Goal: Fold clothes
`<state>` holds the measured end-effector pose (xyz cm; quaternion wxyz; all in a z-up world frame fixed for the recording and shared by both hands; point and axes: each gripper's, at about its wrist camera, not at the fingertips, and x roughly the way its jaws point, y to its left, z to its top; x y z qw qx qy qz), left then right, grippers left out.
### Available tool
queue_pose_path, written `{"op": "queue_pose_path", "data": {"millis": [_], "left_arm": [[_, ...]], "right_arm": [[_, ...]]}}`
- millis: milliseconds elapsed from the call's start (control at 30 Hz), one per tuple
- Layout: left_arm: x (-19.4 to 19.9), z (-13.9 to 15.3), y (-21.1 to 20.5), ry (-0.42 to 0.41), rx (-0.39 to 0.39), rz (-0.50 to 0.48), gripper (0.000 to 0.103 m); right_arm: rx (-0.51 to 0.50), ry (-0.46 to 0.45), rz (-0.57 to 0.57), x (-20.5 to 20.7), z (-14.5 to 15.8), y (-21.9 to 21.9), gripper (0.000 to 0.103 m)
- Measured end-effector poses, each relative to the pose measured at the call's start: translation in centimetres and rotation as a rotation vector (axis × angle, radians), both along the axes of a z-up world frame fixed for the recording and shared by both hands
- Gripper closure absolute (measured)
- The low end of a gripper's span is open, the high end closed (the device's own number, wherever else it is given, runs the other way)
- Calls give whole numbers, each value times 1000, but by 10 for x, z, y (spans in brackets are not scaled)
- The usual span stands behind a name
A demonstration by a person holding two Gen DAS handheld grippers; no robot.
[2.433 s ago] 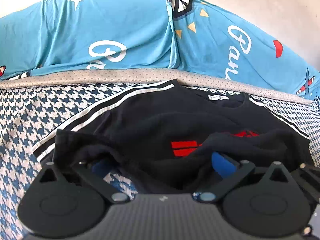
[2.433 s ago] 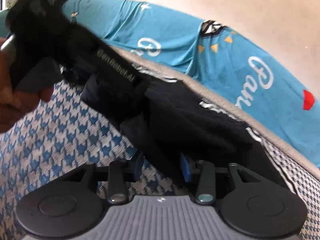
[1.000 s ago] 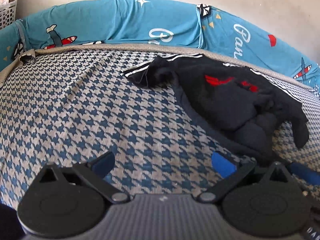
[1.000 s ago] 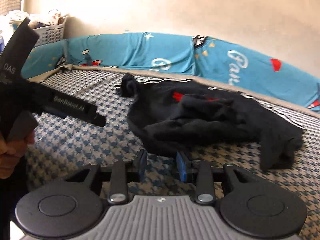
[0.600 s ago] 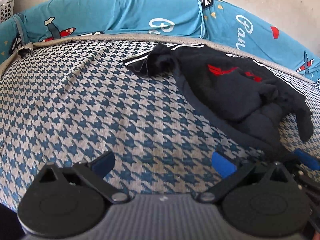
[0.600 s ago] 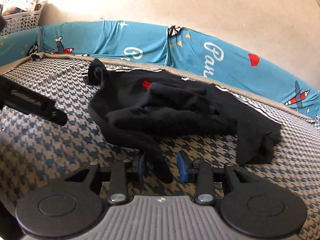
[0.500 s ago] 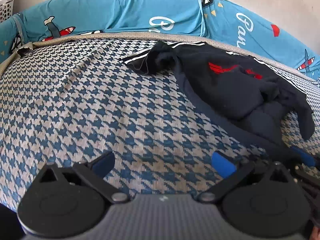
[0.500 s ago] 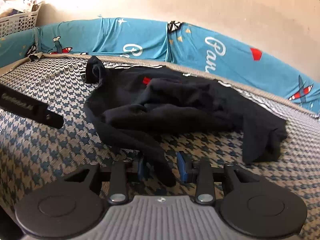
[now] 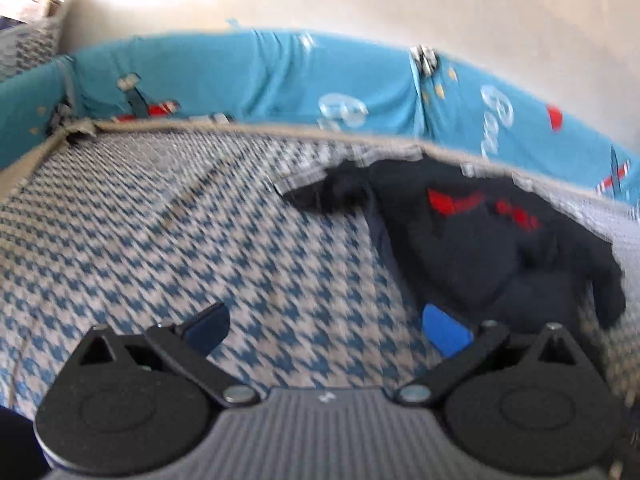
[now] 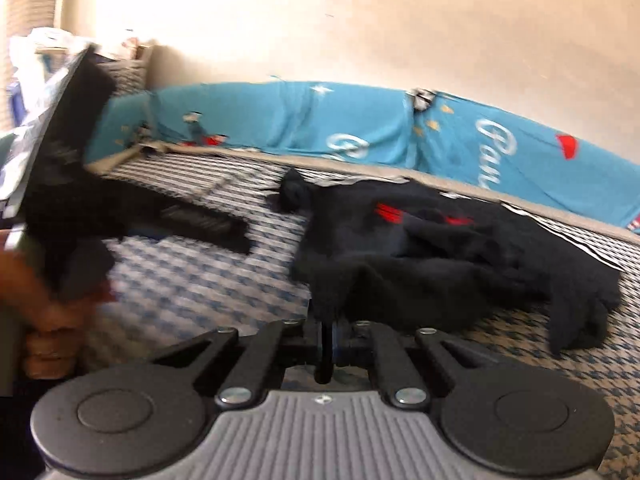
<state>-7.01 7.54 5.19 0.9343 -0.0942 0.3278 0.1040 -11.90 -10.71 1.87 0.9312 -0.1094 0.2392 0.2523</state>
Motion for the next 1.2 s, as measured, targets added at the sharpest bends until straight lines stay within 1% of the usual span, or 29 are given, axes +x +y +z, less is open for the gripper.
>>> {"op": "queue_pose_path", "data": {"millis": [167, 233, 267, 333, 367, 433, 567, 733, 833, 933, 1000, 1133, 1200], "left_arm": [[-16, 21, 17, -123, 22, 80, 0], [-20, 26, 23, -154, 24, 108, 0], [-21, 28, 25, -163, 25, 118, 0], [-22, 29, 28, -169, 28, 130, 0], [-23, 30, 29, -170, 29, 135, 0], [-23, 28, 27, -162, 34, 124, 0], [-21, 25, 20, -141, 45, 88, 0], [-19, 20, 12, -113, 59, 42, 0], [-17, 17, 6, -95, 67, 9, 0], [-15, 11, -5, -72, 72, -52, 0], [-15, 8, -12, -58, 77, -86, 0], [-14, -1, -23, -20, 66, -142, 0], [-14, -5, -29, -3, 77, -163, 0]], "right_arm": [[25, 22, 140, -18, 10, 37, 97], [41, 33, 193, -24, 15, 50, 97], [53, 51, 202, -24, 16, 53, 97], [77, 85, 220, -26, 17, 59, 95], [77, 89, 230, -28, 16, 59, 93], [77, 98, 251, -32, 14, 59, 92], [39, 72, 257, -40, 10, 55, 87], [10, 74, 201, -37, 4, 44, 86], [-14, 75, 135, -33, 3, 36, 85], [-8, 81, 74, -28, 1, 22, 83], [-9, 75, 28, -27, 1, 13, 79], [-10, 84, -61, -20, -1, -8, 78], [-4, 94, -102, -15, -4, -18, 78]]}}
